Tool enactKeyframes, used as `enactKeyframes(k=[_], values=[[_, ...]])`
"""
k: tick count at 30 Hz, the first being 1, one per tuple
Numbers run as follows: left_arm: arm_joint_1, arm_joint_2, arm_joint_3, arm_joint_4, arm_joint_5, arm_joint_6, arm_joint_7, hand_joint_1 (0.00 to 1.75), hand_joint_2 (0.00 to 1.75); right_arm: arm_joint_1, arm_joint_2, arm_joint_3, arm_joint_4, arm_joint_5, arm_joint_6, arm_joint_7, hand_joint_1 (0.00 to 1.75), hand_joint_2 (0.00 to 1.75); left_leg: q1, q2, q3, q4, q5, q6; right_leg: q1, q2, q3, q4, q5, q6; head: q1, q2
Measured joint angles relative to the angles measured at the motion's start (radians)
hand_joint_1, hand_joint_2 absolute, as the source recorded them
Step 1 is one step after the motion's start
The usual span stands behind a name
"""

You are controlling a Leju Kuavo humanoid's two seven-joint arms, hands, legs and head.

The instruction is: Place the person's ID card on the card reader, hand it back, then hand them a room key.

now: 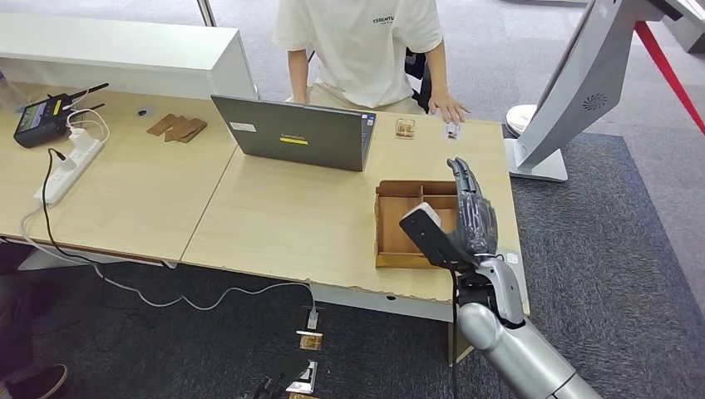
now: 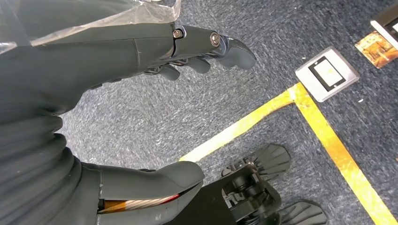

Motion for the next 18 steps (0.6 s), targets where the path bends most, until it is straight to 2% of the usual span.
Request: enactKeyframes(k=[2, 6, 9, 12, 18], values=[[0.001, 0.001, 0.005, 0.000, 0.000, 0.000, -0.001, 0.00, 1.75, 0.004, -0.009, 0.003, -0.005, 0.059, 0.008, 0.022, 0.00, 1.75, 0.000, 0.000, 0.000, 0.000, 0.000, 0.000, 0.000, 0.000, 0.000, 0.000, 0.000, 0.000, 0.000, 0.000], [0.000, 0.001, 0.012, 0.000, -0.010, -0.003, 0.002, 0.00, 1.75, 0.003, -0.027, 0.013, -0.007, 0.326, 0.049, 0.107, 0.00, 1.75, 0.000, 0.000, 0.000, 0.000, 0.000, 0.000, 0.000, 0.000, 0.000, 0.000, 0.000, 0.000, 0.000, 0.000], [-0.002, 0.001, 0.014, 0.000, -0.019, -0.007, 0.007, 0.00, 1.75, 0.003, -0.037, 0.028, 0.004, 0.468, 0.082, 0.134, 0.00, 1.75, 0.000, 0.000, 0.000, 0.000, 0.000, 0.000, 0.000, 0.000, 0.000, 0.000, 0.000, 0.000, 0.000, 0.000], [-0.003, 0.001, 0.016, 0.000, -0.023, -0.011, 0.008, 0.00, 1.75, 0.004, -0.040, 0.041, 0.035, 0.514, 0.089, 0.135, 0.00, 1.75, 0.000, 0.000, 0.000, 0.000, 0.000, 0.000, 0.000, 0.000, 0.000, 0.000, 0.000, 0.000, 0.000, 0.000], [-0.006, 0.000, 0.017, 0.000, -0.032, -0.019, 0.009, 0.00, 1.75, 0.008, -0.039, 0.058, 0.100, 0.496, 0.078, 0.119, 0.00, 1.75, 0.000, 0.000, 0.000, 0.000, 0.000, 0.000, 0.000, 0.000, 0.000, 0.000, 0.000, 0.000, 0.000, 0.000]])
